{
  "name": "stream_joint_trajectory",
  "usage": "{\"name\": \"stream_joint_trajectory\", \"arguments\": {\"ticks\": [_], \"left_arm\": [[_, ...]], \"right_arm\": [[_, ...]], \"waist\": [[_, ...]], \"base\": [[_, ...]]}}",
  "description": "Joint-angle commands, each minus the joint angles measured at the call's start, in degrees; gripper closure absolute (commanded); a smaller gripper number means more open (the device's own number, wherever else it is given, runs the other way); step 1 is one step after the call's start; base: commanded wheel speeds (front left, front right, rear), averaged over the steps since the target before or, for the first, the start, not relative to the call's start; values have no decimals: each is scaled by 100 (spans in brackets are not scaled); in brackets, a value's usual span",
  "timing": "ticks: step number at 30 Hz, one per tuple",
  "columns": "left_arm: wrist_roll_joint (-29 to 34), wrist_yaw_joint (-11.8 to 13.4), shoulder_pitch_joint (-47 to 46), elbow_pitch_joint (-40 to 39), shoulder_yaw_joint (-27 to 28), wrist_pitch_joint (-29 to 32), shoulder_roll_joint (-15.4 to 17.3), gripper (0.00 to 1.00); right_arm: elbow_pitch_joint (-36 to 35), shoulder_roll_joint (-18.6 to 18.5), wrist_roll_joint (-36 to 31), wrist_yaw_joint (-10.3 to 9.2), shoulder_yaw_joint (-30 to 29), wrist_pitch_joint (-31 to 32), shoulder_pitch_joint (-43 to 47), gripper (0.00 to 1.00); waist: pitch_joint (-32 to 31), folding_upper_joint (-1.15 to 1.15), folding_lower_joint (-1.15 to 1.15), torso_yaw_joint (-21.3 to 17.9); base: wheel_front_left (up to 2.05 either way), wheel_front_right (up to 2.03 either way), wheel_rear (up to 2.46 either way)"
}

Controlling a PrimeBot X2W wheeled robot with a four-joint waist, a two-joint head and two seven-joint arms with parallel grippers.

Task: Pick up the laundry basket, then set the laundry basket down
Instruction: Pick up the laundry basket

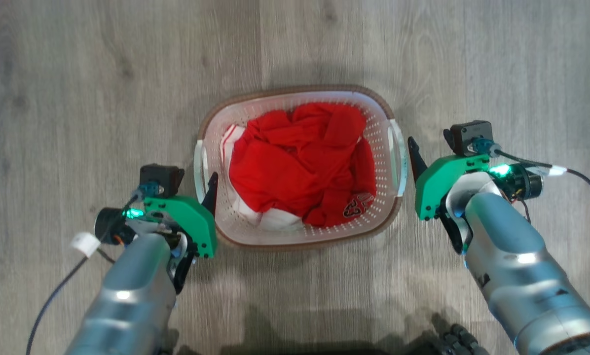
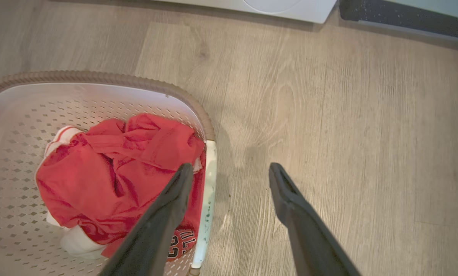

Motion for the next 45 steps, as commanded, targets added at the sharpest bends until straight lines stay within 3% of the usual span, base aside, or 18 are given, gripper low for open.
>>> {"name": "stream_joint_trajectory", "arguments": {"ticks": [1,8,19,45], "left_arm": [[-96,-34,-68,19,79,-38,108,0],[-435,-168,-544,772,-441,20,108,0],[-1190,-184,-1026,939,-1225,525,108,0],[-1702,-185,-1825,1200,-2186,1073,108,0]], "right_arm": [[-18,52,88,34,157,10,5,0],[416,52,598,34,672,112,-360,0],[723,52,1510,34,1440,570,-738,0],[1343,52,2468,34,2073,979,-1526,0]], "waist": [[138,0,-1,-8],[382,0,-1,20],[760,0,-1,68],[1509,0,-1,150]], "base": [[0,0,0],[0,0,0],[0,0,0],[0,0,0]]}}
